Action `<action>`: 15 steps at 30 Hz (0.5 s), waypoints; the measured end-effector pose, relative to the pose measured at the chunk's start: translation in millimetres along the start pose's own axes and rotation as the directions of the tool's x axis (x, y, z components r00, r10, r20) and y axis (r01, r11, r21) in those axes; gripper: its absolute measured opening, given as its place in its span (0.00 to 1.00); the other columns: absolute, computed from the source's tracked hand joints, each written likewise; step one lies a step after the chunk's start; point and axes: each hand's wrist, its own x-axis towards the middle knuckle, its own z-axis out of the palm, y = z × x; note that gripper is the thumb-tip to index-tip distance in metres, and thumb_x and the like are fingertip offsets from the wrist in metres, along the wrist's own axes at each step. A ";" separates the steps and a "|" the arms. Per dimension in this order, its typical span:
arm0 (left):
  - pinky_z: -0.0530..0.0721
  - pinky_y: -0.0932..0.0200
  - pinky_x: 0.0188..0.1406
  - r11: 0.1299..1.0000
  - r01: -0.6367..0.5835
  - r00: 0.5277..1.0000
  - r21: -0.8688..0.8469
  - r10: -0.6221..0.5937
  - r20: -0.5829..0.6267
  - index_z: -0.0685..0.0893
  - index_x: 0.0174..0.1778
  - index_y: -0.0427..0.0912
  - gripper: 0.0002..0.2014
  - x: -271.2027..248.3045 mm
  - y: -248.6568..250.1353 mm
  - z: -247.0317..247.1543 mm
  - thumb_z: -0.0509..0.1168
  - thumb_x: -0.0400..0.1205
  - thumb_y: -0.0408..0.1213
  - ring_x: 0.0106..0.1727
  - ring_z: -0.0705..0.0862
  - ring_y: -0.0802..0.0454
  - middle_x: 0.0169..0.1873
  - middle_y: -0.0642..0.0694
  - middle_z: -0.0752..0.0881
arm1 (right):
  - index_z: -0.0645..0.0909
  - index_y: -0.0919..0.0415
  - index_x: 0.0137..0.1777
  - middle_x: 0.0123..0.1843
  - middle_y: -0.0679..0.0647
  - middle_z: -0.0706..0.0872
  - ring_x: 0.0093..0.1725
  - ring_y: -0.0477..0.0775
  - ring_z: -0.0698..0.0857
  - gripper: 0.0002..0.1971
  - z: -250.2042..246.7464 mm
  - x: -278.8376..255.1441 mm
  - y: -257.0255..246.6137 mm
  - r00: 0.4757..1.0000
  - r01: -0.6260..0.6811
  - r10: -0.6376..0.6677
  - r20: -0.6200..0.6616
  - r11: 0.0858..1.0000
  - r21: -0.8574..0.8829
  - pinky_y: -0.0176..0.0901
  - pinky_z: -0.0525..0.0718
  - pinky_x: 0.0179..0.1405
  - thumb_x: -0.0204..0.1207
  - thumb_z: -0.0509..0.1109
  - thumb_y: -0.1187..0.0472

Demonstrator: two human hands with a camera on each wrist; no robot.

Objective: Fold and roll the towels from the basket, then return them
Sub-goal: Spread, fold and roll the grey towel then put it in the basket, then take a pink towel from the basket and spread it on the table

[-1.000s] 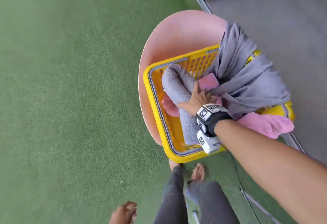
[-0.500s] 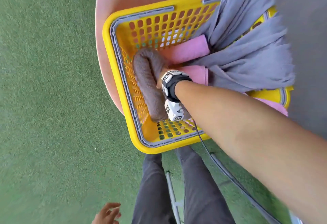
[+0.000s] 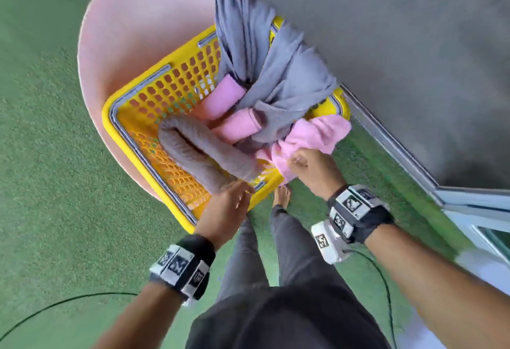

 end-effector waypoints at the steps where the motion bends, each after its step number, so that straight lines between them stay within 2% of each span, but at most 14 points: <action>1: 0.77 0.58 0.40 0.998 -0.028 0.999 0.060 0.027 0.025 0.85 0.50 0.50 0.07 22.0 5.6 3.0 0.62 0.82 0.35 0.42 0.84 0.50 0.43 0.49 0.87 | 0.86 0.57 0.46 0.44 0.57 0.90 0.45 0.60 0.88 0.06 3.6 -11.5 11.7 1.000 -0.007 0.007 0.004 1.000 0.004 0.46 0.82 0.41 0.77 0.70 0.57; 3: 0.81 0.52 0.46 0.984 0.019 0.995 0.175 -0.036 0.093 0.85 0.51 0.51 0.09 66.9 8.7 12.4 0.61 0.81 0.37 0.50 0.85 0.42 0.49 0.45 0.88 | 0.85 0.57 0.50 0.47 0.55 0.90 0.45 0.56 0.88 0.05 15.7 -21.9 28.3 1.000 0.014 -0.014 0.001 1.000 0.003 0.45 0.83 0.40 0.77 0.70 0.60; 5: 0.81 0.51 0.51 0.953 0.093 0.973 0.289 -0.148 0.176 0.86 0.51 0.51 0.10 109.4 5.6 21.5 0.61 0.79 0.39 0.54 0.85 0.41 0.53 0.43 0.88 | 0.83 0.59 0.50 0.48 0.55 0.86 0.46 0.55 0.86 0.05 29.3 -21.4 34.8 0.996 0.075 -0.074 -0.052 0.997 0.016 0.52 0.84 0.44 0.76 0.71 0.62; 7: 0.81 0.52 0.57 0.921 0.090 0.946 0.379 -0.198 0.258 0.87 0.51 0.52 0.10 143.9 -0.4 28.3 0.64 0.78 0.39 0.58 0.85 0.43 0.56 0.44 0.88 | 0.83 0.59 0.55 0.53 0.56 0.83 0.51 0.59 0.82 0.10 40.5 -13.7 33.5 0.980 0.161 -0.162 -0.114 0.987 -0.021 0.55 0.83 0.50 0.74 0.72 0.64; 10: 0.75 0.55 0.63 0.876 -0.059 0.897 0.479 -0.163 0.410 0.85 0.63 0.47 0.16 177.0 -6.8 42.0 0.67 0.79 0.36 0.64 0.82 0.45 0.63 0.44 0.85 | 0.82 0.55 0.60 0.57 0.57 0.79 0.55 0.61 0.80 0.16 49.9 -0.8 29.0 0.968 0.201 -0.211 -0.138 0.976 -0.078 0.56 0.84 0.51 0.72 0.73 0.62; 12: 0.75 0.56 0.64 0.851 -0.168 0.852 0.498 -0.128 0.507 0.83 0.66 0.44 0.19 187.9 -11.6 55.4 0.68 0.78 0.35 0.64 0.82 0.43 0.63 0.41 0.84 | 0.82 0.54 0.61 0.57 0.56 0.77 0.56 0.59 0.79 0.16 51.9 5.6 30.1 0.969 0.197 -0.207 -0.138 0.977 -0.084 0.55 0.85 0.49 0.73 0.73 0.62; 14: 0.76 0.51 0.64 0.814 -0.223 0.824 0.536 -0.136 0.550 0.84 0.63 0.39 0.15 193.2 -14.1 67.8 0.65 0.80 0.35 0.63 0.81 0.41 0.61 0.37 0.84 | 0.82 0.55 0.60 0.57 0.55 0.77 0.55 0.56 0.79 0.14 52.3 9.3 32.3 0.967 0.206 -0.214 -0.135 0.976 -0.070 0.52 0.86 0.47 0.74 0.72 0.62; 15: 0.76 0.50 0.62 0.814 -0.230 0.833 0.534 -0.118 0.540 0.85 0.58 0.37 0.13 194.2 -15.7 72.4 0.63 0.80 0.35 0.62 0.82 0.40 0.59 0.35 0.85 | 0.82 0.56 0.59 0.57 0.55 0.77 0.55 0.56 0.79 0.13 52.0 9.8 33.9 0.964 0.218 -0.224 -0.142 0.974 -0.058 0.51 0.85 0.46 0.74 0.72 0.62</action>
